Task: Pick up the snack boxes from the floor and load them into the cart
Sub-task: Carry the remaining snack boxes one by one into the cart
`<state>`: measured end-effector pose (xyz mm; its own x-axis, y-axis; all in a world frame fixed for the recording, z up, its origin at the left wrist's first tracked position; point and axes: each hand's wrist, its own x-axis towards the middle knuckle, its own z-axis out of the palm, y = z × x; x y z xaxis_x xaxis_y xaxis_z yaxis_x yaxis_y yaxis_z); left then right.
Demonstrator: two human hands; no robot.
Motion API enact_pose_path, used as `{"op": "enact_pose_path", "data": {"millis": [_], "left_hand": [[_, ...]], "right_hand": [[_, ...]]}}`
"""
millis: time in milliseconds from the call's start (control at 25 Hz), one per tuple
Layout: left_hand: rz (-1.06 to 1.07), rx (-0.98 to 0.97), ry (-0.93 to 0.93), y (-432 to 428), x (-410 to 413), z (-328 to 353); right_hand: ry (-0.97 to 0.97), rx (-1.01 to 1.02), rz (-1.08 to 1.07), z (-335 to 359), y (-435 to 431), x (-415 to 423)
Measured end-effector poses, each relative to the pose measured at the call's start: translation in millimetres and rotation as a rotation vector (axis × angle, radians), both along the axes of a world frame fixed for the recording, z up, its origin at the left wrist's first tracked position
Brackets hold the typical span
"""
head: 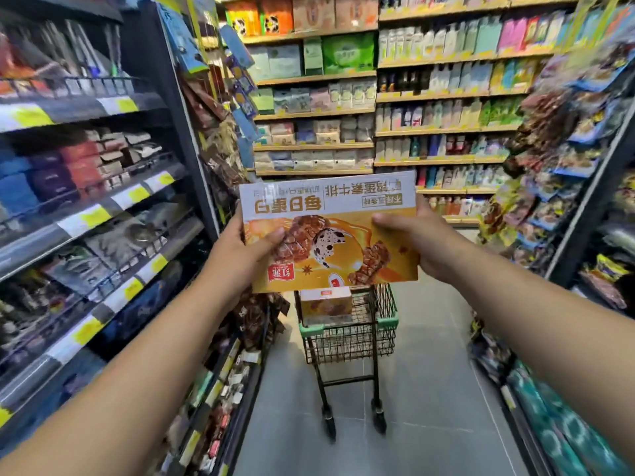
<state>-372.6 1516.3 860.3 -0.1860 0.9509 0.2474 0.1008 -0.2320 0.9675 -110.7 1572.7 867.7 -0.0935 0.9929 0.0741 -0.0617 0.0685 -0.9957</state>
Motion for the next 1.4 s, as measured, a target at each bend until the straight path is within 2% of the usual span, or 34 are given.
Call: {"op": "enact_pose_path", "data": {"millis": [400, 680, 840, 1120, 1320, 1400], "left_hand": [[-0.052, -0.206, 0.085, 232.9, -16.4, -93.6], [0.026, -0.430, 0.018, 378.4, -2.9, -179.7], [0.097, -0.550, 0.030, 422.2, -4.4, -241.3], [0.043, -0.737, 0.178, 483.7, -17.2, -353.1], [0.038, -0.824, 0.096, 502.7, -1.9, -424.4], [0.114, -0.869, 0.076, 498.5, -1.2, -456.9]], "right_hand": [[-0.053, -0.183, 0.013, -98.4, 230.2, -8.2], [-0.137, -0.365, 0.064, -178.6, 389.4, -8.1], [-0.191, -0.480, 0.055, -234.1, 436.1, -18.9], [-0.210, -0.694, -0.057, -357.4, 474.4, -28.8], [-0.203, -0.800, -0.080, -440.3, 492.0, -28.4], [-0.226, -0.818, -0.085, -469.7, 492.4, -34.2]]}}
